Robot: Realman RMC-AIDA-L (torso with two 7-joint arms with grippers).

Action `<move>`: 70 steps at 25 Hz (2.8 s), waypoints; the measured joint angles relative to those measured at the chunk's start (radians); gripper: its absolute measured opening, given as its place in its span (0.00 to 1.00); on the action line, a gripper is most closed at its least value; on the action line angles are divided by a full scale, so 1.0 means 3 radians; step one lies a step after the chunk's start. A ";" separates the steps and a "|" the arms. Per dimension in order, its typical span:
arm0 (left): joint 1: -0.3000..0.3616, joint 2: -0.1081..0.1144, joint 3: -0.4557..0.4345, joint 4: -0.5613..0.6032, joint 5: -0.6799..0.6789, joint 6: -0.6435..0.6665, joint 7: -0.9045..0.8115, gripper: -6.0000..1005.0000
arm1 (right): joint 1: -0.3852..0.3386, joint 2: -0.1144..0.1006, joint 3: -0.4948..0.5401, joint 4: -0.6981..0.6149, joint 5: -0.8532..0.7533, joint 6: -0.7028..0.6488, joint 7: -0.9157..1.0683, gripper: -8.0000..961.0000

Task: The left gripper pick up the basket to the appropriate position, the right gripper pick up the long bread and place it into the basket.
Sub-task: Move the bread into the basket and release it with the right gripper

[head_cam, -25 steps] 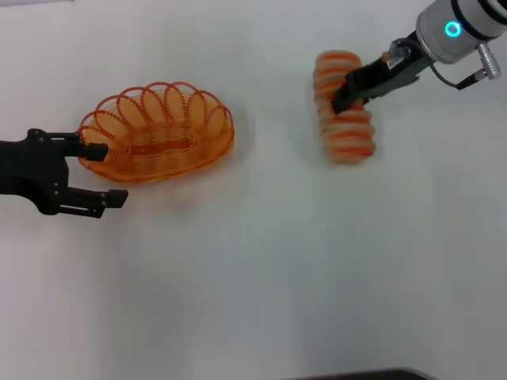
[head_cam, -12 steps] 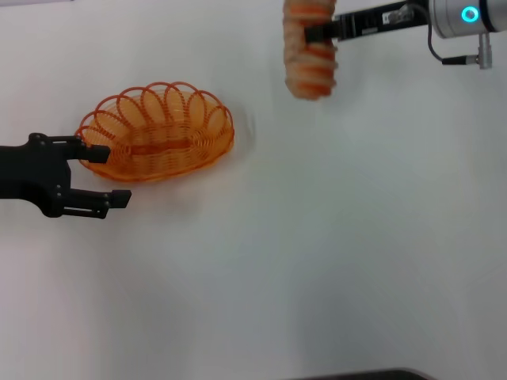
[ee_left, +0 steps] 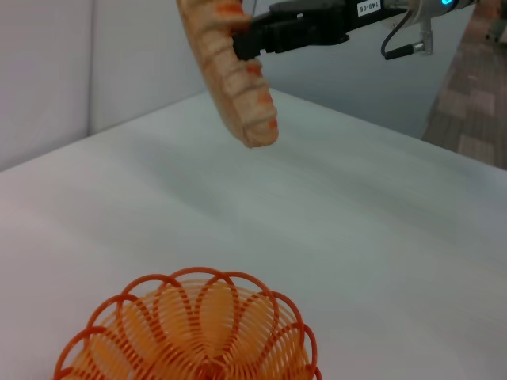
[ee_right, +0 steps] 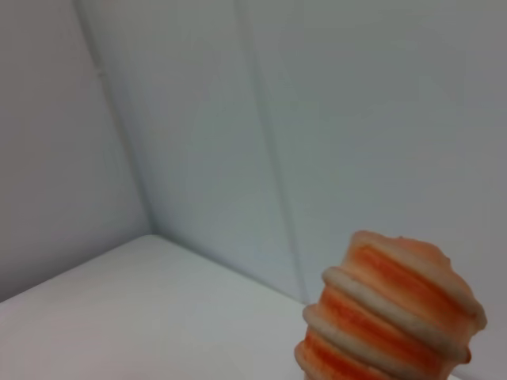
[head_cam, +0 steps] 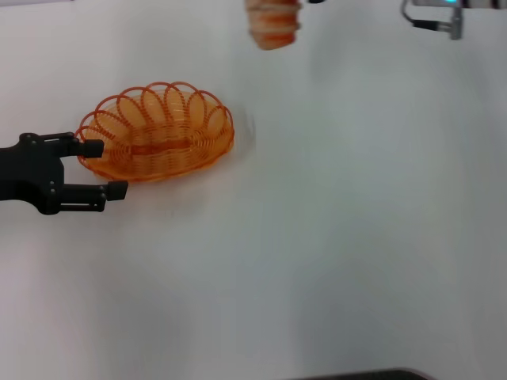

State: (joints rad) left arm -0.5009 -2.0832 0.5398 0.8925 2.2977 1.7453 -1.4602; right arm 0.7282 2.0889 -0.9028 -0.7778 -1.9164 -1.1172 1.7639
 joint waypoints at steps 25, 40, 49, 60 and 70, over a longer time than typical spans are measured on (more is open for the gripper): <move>0.0057 -0.0016 -0.0128 -0.0058 -0.0179 0.0134 0.0033 0.84 | 0.1121 -0.0022 -0.0835 0.0329 -0.0853 -0.0456 -0.0343 0.21; 0.0074 -0.0036 -0.0119 -0.0091 -0.0236 0.0138 0.0055 0.84 | 0.1472 0.0025 -0.1056 0.0708 -0.1102 -0.0507 -0.0807 0.20; 0.0101 -0.0042 -0.0127 -0.0119 -0.0268 0.0136 0.0112 0.84 | 0.1575 0.0045 -0.1228 0.0743 -0.1027 -0.0530 -0.0845 0.20; 0.0113 -0.0025 -0.0128 -0.0107 -0.0271 0.0138 0.0104 0.84 | 0.1692 0.0051 -0.1532 0.0769 -0.1035 -0.0281 -0.0973 0.19; 0.0135 -0.0005 -0.0275 -0.0101 -0.0270 0.0246 0.0093 0.84 | 0.1734 0.0069 -0.1844 0.0783 -0.1042 -0.0115 -0.1018 0.19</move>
State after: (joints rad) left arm -0.4604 -2.0848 0.4574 0.8622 2.2167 1.8191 -1.4322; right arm 1.2485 2.1096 -1.4560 -0.5427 -2.2291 -1.1517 1.4585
